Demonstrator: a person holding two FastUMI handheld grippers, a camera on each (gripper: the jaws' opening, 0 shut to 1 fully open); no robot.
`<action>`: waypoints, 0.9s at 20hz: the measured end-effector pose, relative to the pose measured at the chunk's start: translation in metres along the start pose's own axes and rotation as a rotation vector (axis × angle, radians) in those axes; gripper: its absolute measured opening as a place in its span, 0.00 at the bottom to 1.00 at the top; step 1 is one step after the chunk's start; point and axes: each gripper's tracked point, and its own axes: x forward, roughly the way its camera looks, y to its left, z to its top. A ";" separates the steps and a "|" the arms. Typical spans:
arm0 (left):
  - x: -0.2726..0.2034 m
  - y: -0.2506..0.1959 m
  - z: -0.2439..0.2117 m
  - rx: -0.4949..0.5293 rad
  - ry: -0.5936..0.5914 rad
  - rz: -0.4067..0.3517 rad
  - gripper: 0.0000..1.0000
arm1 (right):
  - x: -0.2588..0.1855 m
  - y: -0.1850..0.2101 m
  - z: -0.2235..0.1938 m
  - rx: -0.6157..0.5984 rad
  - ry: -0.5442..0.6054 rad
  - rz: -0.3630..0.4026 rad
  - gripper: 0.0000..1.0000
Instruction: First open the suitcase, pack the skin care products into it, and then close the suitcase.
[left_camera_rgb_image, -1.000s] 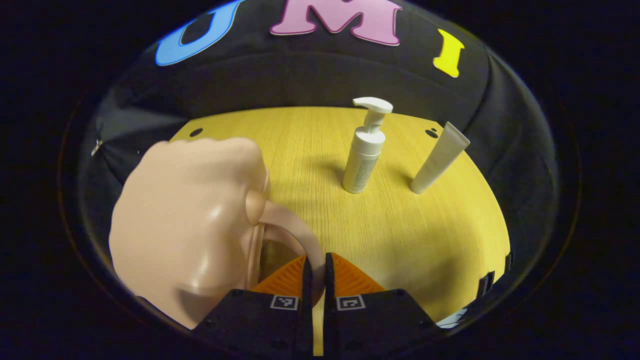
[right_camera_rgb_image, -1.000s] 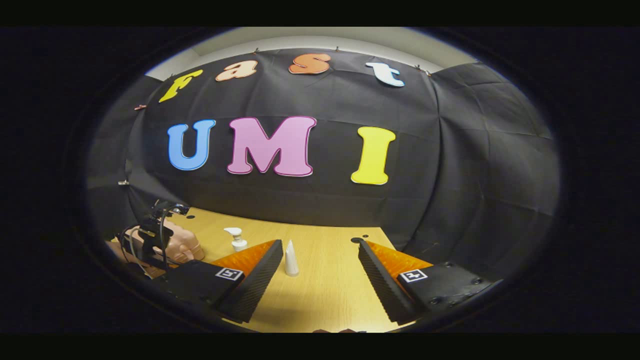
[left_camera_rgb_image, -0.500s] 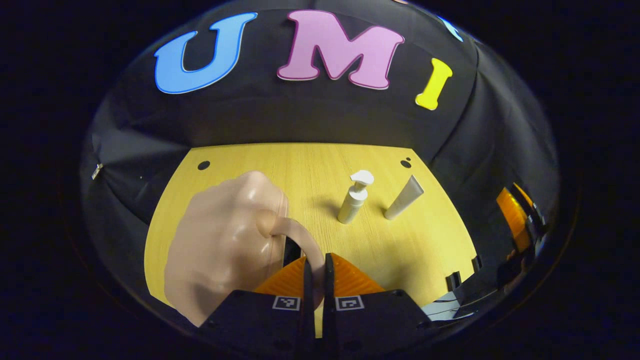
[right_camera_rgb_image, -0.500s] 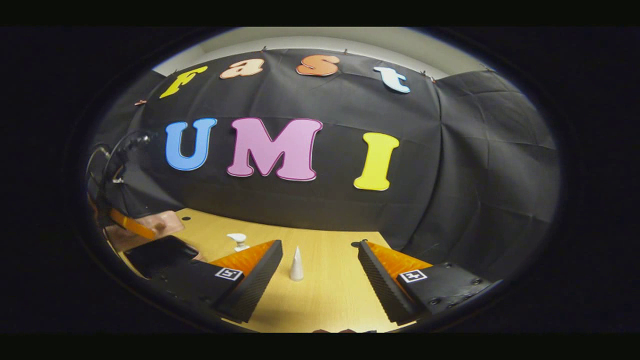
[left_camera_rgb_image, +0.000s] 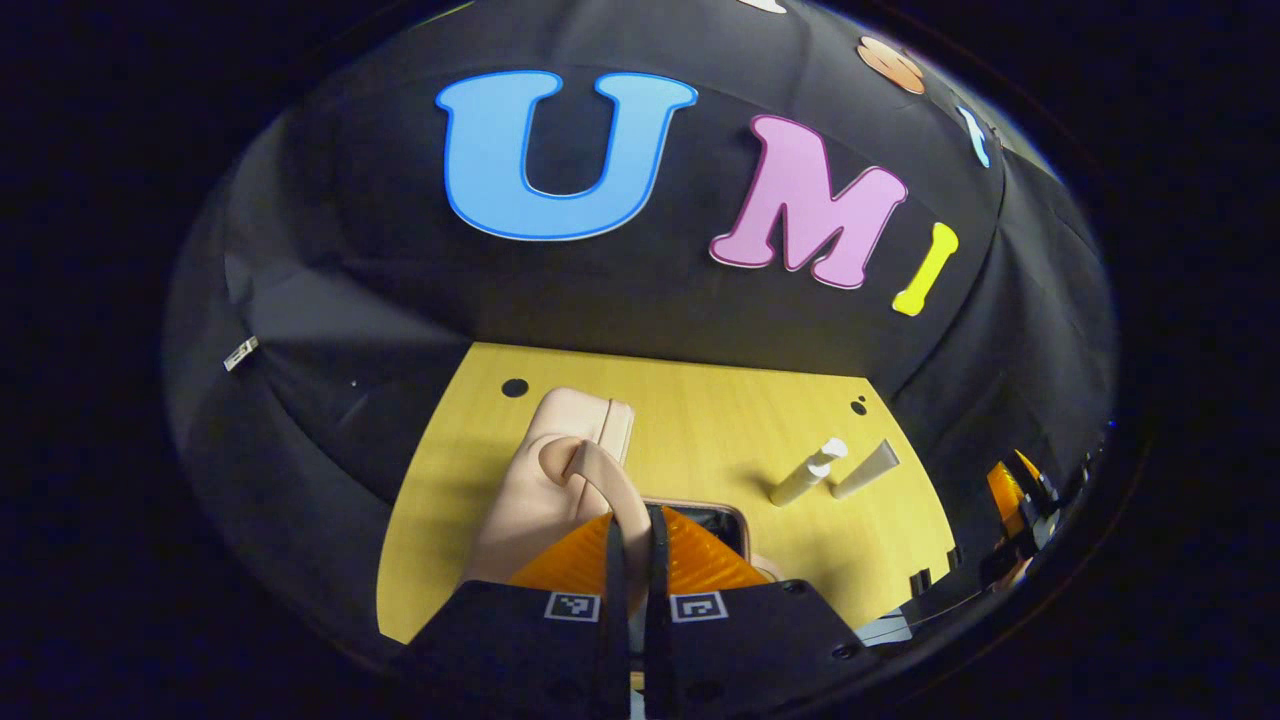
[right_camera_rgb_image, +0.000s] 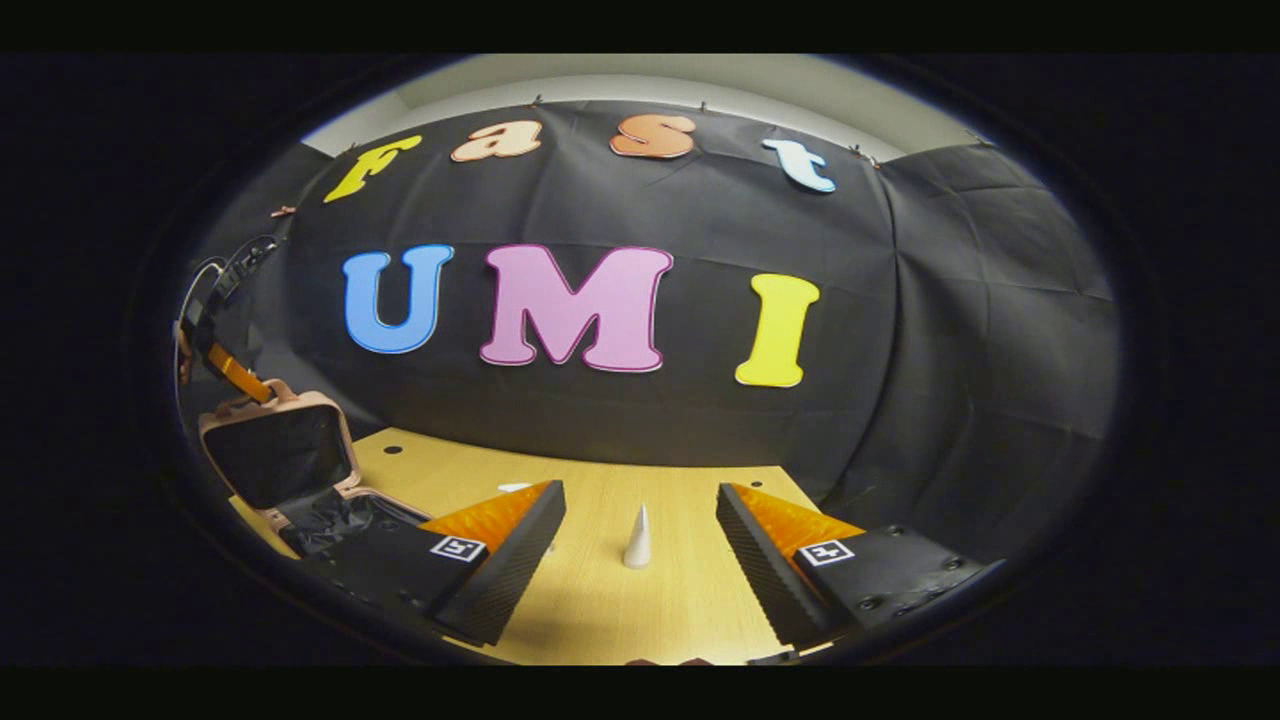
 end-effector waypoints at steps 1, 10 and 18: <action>0.001 0.025 0.005 -0.021 -0.023 0.020 0.11 | -0.002 0.003 0.000 -0.009 0.003 -0.004 0.97; 0.048 0.259 -0.037 -0.268 -0.013 0.250 0.08 | -0.014 0.041 0.001 -0.032 0.056 -0.028 0.97; 0.111 0.330 -0.158 -0.374 0.131 0.248 0.09 | -0.032 0.057 -0.016 -0.093 0.168 -0.065 0.97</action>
